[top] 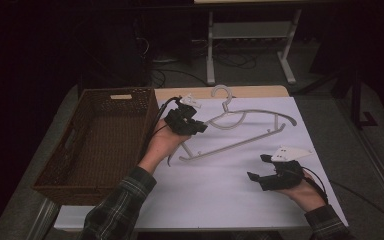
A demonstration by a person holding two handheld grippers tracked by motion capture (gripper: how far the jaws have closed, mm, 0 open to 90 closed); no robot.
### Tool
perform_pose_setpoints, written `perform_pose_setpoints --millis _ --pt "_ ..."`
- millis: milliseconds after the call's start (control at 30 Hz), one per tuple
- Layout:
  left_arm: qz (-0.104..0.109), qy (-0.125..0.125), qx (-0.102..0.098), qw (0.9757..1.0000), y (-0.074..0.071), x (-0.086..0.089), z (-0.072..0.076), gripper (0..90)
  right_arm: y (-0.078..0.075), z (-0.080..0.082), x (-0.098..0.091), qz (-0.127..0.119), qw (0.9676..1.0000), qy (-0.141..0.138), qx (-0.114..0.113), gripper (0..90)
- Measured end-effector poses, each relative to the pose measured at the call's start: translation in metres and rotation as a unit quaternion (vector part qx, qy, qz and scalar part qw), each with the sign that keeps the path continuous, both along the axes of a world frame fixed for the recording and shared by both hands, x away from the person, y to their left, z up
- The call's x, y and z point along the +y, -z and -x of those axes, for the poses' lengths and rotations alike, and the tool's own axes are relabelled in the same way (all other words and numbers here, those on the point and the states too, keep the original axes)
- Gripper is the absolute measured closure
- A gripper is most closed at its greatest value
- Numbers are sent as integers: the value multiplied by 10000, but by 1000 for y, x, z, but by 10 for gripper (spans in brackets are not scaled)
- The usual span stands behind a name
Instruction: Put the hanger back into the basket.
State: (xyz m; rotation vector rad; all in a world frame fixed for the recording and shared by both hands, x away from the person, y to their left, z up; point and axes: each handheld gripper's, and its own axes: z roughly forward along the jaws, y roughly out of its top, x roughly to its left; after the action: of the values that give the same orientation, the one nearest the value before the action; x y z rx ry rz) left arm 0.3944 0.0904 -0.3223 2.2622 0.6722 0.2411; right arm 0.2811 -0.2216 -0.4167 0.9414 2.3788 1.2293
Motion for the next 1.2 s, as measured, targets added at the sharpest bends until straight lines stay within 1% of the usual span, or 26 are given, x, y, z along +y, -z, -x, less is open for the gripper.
perform_pose_setpoints --millis 100,200,267,333,433,533,633,733,900,1067,1200 --pt "46 -63 7 10000 -9 6 1 831 -1 0 -1 -52 10000 42 -19 195" --pt "188 -80 43 9998 -19 16 1 831 0 -1 -2 -59 9999 85 -32 190" --pt "233 -107 50 9997 -24 20 1 831 1 -1 -3 -45 9999 112 -22 189" --pt "210 -133 41 9997 -30 23 3 831 1 -1 -3 -39 9999 128 -23 188" --pt "130 -133 -51 9998 -41 30 6 831 1 -1 -4 -58 9998 167 -45 185" --pt "146 -197 -92 9997 -49 40 7 831 0 -1 -4 -70 9998 192 -45 185" --pt "198 -251 -107 9994 -53 50 6 831 1 -1 -4 -61 9998 205 -55 185" --pt "190 -314 -139 9992 -55 61 6 831 1 -1 -5 -56 9997 221 -48 185" --pt "238 -429 -180 9986 -59 79 8 831 1 -2 -5 -57 9997 245 -54 183" --pt "228 -580 -268 9977 -65 98 10 831 1 -2 -5 -107 9996 263 -26 184" --pt "234 -738 -317 9965 -70 119 13 831 2 -2 -5 -117 9995 281 -25 183"
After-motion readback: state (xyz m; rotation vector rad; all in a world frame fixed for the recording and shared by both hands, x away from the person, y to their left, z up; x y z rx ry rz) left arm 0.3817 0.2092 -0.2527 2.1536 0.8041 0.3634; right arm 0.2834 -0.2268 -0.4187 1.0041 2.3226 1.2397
